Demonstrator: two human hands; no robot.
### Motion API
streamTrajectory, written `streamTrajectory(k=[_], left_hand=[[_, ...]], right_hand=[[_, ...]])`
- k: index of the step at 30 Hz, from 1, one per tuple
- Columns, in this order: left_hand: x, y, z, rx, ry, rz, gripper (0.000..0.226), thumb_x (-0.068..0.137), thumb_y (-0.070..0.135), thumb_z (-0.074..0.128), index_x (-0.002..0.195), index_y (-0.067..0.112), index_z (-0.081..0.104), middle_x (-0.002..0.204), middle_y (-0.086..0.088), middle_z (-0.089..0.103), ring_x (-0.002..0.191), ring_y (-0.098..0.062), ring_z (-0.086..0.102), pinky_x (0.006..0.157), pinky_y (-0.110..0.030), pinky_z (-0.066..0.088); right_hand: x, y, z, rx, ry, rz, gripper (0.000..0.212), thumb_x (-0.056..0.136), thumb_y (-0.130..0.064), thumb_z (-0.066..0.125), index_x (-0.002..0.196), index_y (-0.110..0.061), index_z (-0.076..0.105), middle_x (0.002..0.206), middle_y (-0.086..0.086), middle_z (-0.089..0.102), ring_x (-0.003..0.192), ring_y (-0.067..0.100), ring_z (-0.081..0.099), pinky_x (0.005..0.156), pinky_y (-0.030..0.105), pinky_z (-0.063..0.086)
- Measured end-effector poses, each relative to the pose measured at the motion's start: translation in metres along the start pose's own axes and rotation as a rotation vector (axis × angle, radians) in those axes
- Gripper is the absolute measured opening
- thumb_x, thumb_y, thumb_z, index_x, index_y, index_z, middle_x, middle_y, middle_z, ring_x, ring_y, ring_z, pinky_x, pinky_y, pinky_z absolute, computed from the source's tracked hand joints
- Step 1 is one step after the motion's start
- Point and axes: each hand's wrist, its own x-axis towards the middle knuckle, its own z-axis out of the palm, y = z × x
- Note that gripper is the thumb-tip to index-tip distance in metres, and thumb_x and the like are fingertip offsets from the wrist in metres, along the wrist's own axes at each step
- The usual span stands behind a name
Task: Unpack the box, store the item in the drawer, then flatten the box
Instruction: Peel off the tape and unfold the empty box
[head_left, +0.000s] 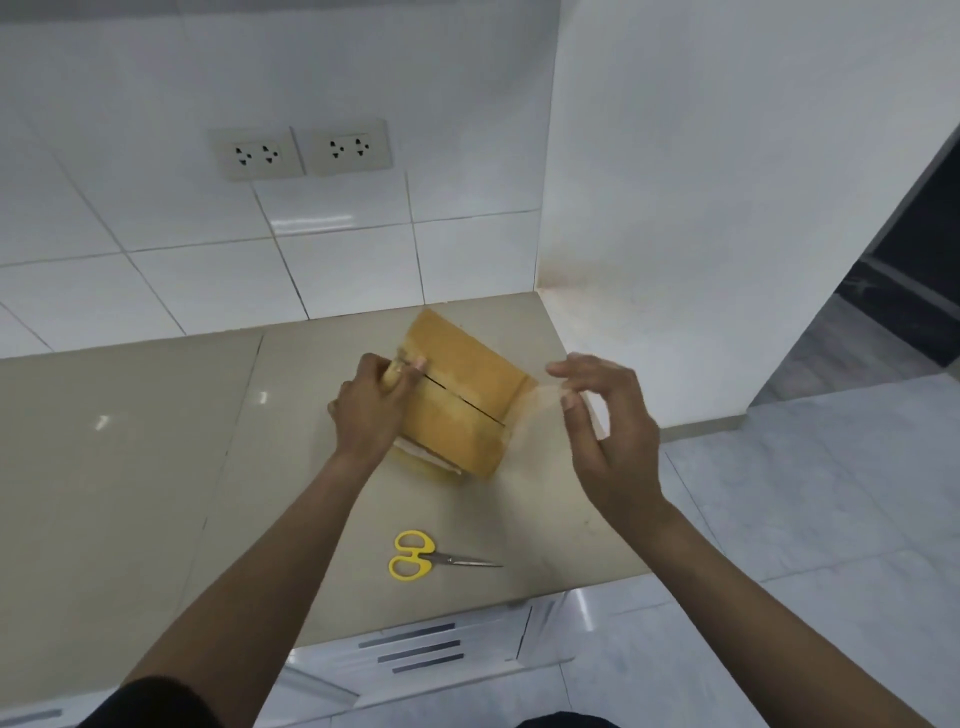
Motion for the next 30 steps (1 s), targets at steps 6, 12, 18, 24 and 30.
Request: streamTrajectory(k=[6, 12, 18, 24, 30], left_hand=[[0.007, -0.017, 0.000, -0.321, -0.012, -0.436, 0.055, 0.081, 0.066, 0.054, 0.084, 0.011, 0.058, 0.092, -0.007, 0.061, 0.091, -0.030, 0.057, 0.077, -0.041, 0.044], [-0.004, -0.041, 0.011, -0.274, -0.035, -0.606, 0.063, 0.076, 0.070, 0.056, 0.087, 0.008, 0.059, 0.099, -0.014, 0.060, 0.092, -0.034, 0.055, 0.085, -0.046, 0.048], [-0.013, -0.043, 0.022, -0.267, 0.011, -0.655, 0.070, 0.078, 0.069, 0.055, 0.098, 0.003, 0.063, 0.102, -0.015, 0.061, 0.095, -0.036, 0.056, 0.085, -0.046, 0.047], [-0.027, -0.047, 0.031, -0.224, 0.014, -0.641, 0.065, 0.079, 0.070, 0.054, 0.084, 0.006, 0.060, 0.096, -0.016, 0.063, 0.091, -0.035, 0.058, 0.084, -0.046, 0.048], [-0.028, -0.049, 0.039, -0.237, 0.048, -0.693, 0.062, 0.080, 0.068, 0.053, 0.084, 0.007, 0.059, 0.098, -0.015, 0.062, 0.091, -0.033, 0.055, 0.080, -0.044, 0.046]], right_hand=[[0.030, -0.019, -0.013, 0.296, 0.238, 0.171, 0.021, 0.096, 0.000, 0.041, 0.095, -0.020, 0.045, 0.081, 0.016, 0.064, 0.099, 0.026, 0.068, 0.094, 0.033, 0.047], [0.049, -0.012, -0.014, 0.416, 0.374, 0.316, 0.023, 0.095, 0.001, 0.046, 0.096, -0.021, 0.041, 0.084, 0.000, 0.057, 0.065, 0.026, 0.066, 0.067, 0.047, 0.057], [0.019, 0.067, 0.003, 0.282, 0.270, 0.806, 0.036, 0.085, -0.001, 0.058, 0.110, -0.020, 0.039, 0.093, 0.006, 0.053, 0.062, 0.030, 0.068, 0.052, 0.038, 0.059], [-0.021, 0.142, 0.021, 0.141, 0.234, 1.059, 0.042, 0.085, 0.002, 0.053, 0.116, -0.022, 0.038, 0.094, 0.007, 0.055, 0.073, 0.035, 0.066, 0.067, 0.048, 0.060], [-0.040, 0.175, 0.018, -0.139, 0.037, 1.033, 0.059, 0.082, -0.003, 0.059, 0.131, -0.021, 0.033, 0.102, 0.006, 0.057, 0.084, 0.021, 0.061, 0.079, 0.038, 0.051]])
